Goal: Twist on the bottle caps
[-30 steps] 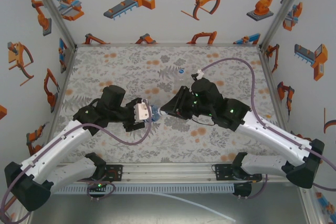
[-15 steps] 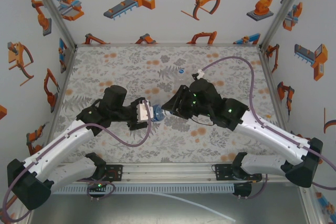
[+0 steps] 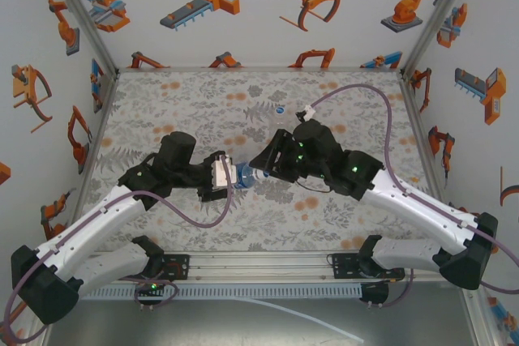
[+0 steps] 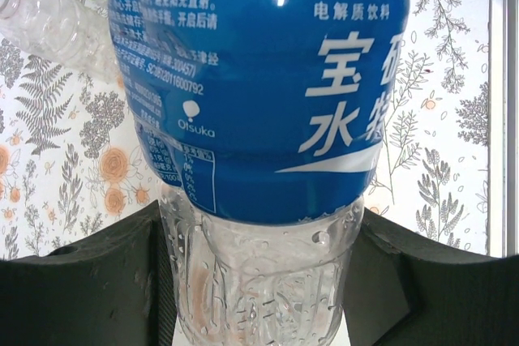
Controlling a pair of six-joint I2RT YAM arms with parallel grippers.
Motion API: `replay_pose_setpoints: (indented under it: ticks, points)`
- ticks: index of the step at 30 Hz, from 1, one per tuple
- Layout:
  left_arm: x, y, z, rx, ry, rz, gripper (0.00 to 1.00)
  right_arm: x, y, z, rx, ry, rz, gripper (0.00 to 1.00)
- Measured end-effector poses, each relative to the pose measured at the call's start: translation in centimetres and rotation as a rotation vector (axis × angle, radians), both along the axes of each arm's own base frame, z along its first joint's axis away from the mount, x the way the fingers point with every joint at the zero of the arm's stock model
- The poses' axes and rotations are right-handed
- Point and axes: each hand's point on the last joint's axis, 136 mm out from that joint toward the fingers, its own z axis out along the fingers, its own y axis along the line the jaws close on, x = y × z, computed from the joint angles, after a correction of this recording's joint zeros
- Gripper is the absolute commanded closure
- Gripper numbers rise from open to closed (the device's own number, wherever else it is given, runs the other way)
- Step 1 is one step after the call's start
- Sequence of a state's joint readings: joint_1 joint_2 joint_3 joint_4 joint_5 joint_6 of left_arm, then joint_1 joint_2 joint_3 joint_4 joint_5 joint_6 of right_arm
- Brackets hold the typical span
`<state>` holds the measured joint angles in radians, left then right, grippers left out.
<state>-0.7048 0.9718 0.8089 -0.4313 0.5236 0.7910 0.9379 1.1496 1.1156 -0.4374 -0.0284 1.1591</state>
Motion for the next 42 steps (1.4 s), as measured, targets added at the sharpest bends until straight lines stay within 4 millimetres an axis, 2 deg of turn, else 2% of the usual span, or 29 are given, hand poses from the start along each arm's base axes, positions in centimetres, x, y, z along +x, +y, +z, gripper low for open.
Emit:
replay_pose_setpoints:
  ticks: [4,10,12,15,17,21,23,27,32,34,42]
  points:
    - [-0.1,-0.2,0.3,-0.015,-0.004,-0.011,1.00,0.2,0.1,1.1,-0.026,-0.076,0.040,0.34]
    - [-0.3,-0.4,0.5,-0.029,-0.001,-0.028,1.00,0.6,0.1,5.5,-0.080,-0.314,0.139,0.34]
    - [-0.4,-0.5,0.6,-0.032,0.002,-0.033,1.00,0.3,0.1,7.1,-0.109,-0.422,0.199,0.36]
    - [-0.5,-0.5,0.6,-0.034,0.005,-0.038,1.00,-1.1,0.2,9.3,-0.150,-0.605,0.344,0.39]
    - [-0.6,-0.5,0.6,-0.037,0.007,-0.042,1.00,-2.8,0.2,10.6,-0.173,-0.747,0.478,0.40]
    - [-0.8,-0.6,0.7,-0.041,0.011,-0.050,1.00,-6.1,0.0,11.5,-0.204,-0.985,0.713,0.41]
    - [-0.9,-0.6,0.7,-0.044,0.015,-0.056,1.00,-7.5,-0.2,11.6,-0.214,-1.093,0.802,0.41]
    - [-1.1,-0.7,0.7,-0.049,0.020,-0.065,1.00,-9.4,-0.5,9.7,-0.237,-1.233,0.953,0.42]
    - [-1.4,-0.8,0.9,-0.059,0.030,-0.083,1.00,-9.8,-0.1,6.5,-0.262,-1.259,1.047,0.46]
    - [-1.5,-0.8,0.9,-0.062,0.032,-0.087,1.00,-9.7,0.1,6.0,-0.270,-1.263,1.054,0.46]
    - [-1.8,-1.0,1.0,-0.072,0.040,-0.104,1.00,-9.2,0.6,6.9,-0.264,-1.322,1.022,0.48]
